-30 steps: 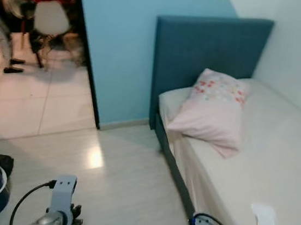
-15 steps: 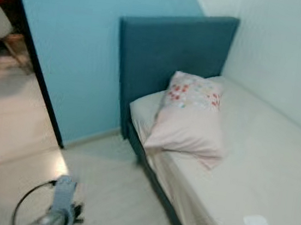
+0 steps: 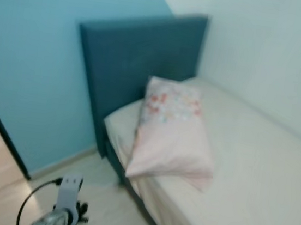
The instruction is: Clean up the room
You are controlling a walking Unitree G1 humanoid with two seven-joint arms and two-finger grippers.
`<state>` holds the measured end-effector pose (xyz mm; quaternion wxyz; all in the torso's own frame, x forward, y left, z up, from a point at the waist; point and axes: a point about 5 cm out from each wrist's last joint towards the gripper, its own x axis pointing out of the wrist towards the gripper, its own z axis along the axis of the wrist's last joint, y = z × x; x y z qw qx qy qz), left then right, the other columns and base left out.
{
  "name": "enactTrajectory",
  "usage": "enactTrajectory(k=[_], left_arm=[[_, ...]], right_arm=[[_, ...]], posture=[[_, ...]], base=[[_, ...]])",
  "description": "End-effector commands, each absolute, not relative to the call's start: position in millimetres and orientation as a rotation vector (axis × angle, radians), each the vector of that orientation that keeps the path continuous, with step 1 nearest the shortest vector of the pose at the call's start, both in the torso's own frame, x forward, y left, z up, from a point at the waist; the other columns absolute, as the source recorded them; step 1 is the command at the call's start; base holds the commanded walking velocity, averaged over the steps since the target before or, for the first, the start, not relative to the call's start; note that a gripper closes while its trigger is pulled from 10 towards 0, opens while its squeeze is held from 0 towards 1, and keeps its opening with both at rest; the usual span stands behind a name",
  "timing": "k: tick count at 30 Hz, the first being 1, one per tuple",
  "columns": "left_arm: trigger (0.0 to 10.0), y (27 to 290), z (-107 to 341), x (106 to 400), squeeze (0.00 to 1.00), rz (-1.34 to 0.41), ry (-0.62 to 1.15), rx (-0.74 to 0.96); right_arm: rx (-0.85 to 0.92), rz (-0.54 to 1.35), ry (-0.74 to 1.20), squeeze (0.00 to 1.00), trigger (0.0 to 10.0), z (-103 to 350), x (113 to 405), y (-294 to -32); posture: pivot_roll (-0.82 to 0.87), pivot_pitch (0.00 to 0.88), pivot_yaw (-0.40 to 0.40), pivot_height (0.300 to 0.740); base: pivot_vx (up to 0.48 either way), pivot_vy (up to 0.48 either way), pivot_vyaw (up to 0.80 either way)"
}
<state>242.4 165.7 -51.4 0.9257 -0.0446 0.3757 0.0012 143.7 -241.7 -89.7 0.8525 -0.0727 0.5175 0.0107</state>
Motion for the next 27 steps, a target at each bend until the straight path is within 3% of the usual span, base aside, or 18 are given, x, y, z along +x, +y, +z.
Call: enactTrajectory(k=[1,12,17,27], left_arm=[[10.0,174,-55,236,0.0,0.02,0.792,-0.075],[10.0,174,-56,235,0.0,0.017,0.8,-0.066],[10.0,174,-55,236,0.0,0.016,0.795,-0.066],[10.0,169,-50,243,0.0,0.02,0.761,-0.117]], right_arm=[[-0.163,0.06,1.074,0.0,10.0,-90,148,-232],[-0.152,0.068,1.059,0.0,10.0,-93,155,-210],[-0.175,0.027,1.061,0.0,10.0,-92,158,-209],[-0.128,-0.081,1.077,0.0,10.0,-90,150,-237]], posture=[[0.08,0.0,-0.044,0.74],[0.07,0.0,-0.039,0.74],[0.07,0.0,-0.035,0.74],[0.06,0.0,-0.029,0.74]], base=[[0.405,0.0,0.72],[0.4,0.0,0.71],[0.383,0.0,0.0],[0.226,0.0,-0.8]])
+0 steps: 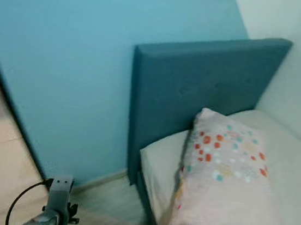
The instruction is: Clean up the room
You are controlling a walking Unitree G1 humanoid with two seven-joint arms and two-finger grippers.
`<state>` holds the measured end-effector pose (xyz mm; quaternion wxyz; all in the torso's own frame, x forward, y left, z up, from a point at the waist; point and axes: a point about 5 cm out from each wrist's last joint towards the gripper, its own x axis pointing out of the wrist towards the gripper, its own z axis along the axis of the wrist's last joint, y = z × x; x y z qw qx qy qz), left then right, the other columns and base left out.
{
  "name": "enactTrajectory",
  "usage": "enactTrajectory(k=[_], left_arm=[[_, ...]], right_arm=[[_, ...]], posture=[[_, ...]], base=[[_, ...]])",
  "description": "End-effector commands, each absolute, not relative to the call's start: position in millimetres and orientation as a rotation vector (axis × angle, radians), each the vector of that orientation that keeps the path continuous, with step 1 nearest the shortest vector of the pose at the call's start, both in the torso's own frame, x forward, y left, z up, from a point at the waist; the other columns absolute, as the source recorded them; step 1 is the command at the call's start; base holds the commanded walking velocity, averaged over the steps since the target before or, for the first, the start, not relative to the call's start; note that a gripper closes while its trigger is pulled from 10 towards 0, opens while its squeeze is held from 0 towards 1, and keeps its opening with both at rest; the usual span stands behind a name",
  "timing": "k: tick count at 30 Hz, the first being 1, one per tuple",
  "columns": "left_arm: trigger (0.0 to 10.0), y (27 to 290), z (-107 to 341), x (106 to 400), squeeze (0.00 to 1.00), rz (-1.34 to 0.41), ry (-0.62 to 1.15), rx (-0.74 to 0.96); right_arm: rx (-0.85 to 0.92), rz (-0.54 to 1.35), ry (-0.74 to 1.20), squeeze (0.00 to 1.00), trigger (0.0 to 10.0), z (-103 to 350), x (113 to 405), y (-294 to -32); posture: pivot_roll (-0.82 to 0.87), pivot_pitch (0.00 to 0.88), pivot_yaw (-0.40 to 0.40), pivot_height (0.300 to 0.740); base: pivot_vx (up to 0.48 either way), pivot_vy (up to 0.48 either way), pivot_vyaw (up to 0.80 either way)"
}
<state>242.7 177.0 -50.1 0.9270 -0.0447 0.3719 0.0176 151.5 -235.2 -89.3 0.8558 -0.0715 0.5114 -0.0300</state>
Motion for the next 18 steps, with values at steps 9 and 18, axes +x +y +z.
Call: enactTrajectory(k=[9,18], left_arm=[[10.0,160,-38,260,0.0,-0.01,0.682,-0.216],[10.0,163,-25,275,0.0,0.015,0.616,-0.196]], right_arm=[[-0.213,-0.161,1.094,0.0,10.0,-87,143,-257],[-0.192,-0.188,1.071,0.0,10.0,-84,149,-257]], posture=[[0.06,0.0,-0.026,0.74],[0.04,0.0,-0.019,0.74]], base=[[0.0,0.0,-0.78],[0.0,0.0,-0.77]])
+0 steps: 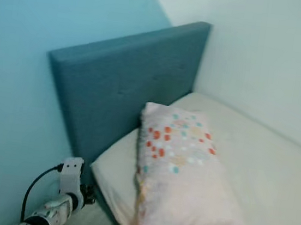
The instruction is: Clean up the room
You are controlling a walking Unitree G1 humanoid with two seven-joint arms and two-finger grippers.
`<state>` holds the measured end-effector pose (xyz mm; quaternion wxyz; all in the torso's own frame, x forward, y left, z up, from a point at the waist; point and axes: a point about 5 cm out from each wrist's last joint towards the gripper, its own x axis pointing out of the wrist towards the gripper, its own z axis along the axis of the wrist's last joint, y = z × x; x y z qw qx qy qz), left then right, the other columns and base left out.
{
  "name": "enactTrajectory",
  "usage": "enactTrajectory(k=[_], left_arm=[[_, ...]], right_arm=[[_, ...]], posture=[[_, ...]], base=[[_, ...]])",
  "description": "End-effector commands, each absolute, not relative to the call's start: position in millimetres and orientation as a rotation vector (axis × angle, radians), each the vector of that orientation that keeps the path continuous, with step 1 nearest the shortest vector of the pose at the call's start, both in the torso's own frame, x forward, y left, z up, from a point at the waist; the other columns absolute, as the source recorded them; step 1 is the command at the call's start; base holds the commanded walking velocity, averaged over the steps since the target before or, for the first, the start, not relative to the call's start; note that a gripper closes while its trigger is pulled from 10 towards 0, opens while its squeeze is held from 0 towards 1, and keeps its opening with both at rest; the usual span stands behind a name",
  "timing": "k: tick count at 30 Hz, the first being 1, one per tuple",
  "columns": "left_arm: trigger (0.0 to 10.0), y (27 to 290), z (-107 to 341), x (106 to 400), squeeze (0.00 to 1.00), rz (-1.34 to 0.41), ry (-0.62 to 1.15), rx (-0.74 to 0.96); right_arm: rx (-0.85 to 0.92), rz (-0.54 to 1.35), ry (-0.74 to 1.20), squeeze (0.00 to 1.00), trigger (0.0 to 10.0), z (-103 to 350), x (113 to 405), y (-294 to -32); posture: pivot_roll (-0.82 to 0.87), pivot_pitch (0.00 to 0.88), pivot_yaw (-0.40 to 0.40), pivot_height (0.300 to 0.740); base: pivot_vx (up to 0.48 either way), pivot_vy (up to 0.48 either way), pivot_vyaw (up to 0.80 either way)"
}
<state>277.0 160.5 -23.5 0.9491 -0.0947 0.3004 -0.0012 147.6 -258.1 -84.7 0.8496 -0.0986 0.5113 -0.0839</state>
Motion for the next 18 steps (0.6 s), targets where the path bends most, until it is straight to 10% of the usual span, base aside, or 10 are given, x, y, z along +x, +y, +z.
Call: enactTrajectory(k=[1,15,16,18], left_arm=[[10.0,164,-23,278,0.0,0.023,0.605,-0.201],[10.0,177,-20,280,0.0,0.102,0.599,-0.196],[10.0,179,-21,279,1.0,0.112,0.601,-0.216],[10.0,180,-21,278,1.0,0.117,0.601,-0.23]], right_arm=[[-0.189,-0.191,1.061,0.0,10.0,-83,152,-258],[-0.168,-0.218,1.042,0.0,10.0,-82,158,-254],[-0.167,-0.217,1.043,0.0,10.0,-82,157,-254],[-0.167,-0.216,1.044,0.0,10.0,-82,157,-254]], posture=[[0.04,0.0,-0.016,0.74],[0.03,0.0,-0.009,0.74],[0.03,0.0,-0.007,0.74],[0.03,0.0,-0.007,0.74]], base=[[0.0,0.0,-0.77],[0.0,0.0,-0.77],[0.0,0.0,-0.76],[0.0,0.0,-0.76]])
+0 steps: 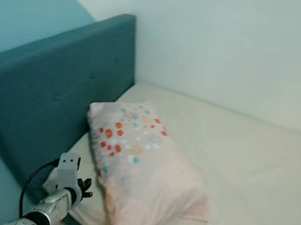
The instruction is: Clean up the room
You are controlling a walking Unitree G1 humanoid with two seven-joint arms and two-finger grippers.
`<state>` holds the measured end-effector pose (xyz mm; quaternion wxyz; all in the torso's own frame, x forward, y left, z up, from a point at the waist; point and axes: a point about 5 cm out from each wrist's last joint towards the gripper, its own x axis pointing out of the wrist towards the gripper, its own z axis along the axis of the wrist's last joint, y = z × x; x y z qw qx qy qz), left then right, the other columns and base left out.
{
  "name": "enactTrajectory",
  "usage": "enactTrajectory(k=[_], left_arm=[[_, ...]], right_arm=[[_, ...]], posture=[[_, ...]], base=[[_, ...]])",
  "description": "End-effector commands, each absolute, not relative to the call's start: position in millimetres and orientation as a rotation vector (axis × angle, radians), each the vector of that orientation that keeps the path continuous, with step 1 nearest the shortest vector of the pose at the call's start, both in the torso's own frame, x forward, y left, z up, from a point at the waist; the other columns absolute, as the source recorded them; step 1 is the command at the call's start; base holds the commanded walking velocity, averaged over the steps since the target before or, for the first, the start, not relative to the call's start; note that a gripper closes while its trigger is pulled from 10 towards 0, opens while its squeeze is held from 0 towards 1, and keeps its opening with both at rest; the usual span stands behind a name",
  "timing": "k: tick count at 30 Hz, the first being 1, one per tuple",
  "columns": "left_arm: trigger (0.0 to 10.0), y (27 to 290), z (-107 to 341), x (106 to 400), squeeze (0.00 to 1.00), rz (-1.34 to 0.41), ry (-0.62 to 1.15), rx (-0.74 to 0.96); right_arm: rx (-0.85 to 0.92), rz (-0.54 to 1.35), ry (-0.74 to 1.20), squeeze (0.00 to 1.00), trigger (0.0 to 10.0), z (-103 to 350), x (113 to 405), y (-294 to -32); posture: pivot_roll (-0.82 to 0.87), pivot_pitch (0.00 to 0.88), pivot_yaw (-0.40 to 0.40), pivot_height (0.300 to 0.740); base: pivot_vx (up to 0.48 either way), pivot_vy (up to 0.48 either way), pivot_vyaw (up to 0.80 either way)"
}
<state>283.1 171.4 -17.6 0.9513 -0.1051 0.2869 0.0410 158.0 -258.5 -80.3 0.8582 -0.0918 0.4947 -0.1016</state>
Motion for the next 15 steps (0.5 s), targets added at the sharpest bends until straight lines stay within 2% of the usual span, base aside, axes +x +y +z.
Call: enactTrajectory(k=[1,15], left_arm=[[10.0,183,-21,278,1.0,0.133,0.602,-0.242],[10.0,201,-16,281,1.0,0.223,0.577,-0.288]], right_arm=[[-0.166,-0.215,1.044,0.0,10.0,-82,157,-253],[-0.157,-0.207,1.048,0.0,10.0,-84,156,-251]], posture=[[0.03,0.0,-0.007,0.74],[0.03,0.0,-0.005,0.74]], base=[[0.0,0.0,-0.76],[0.0,0.0,-0.76]])
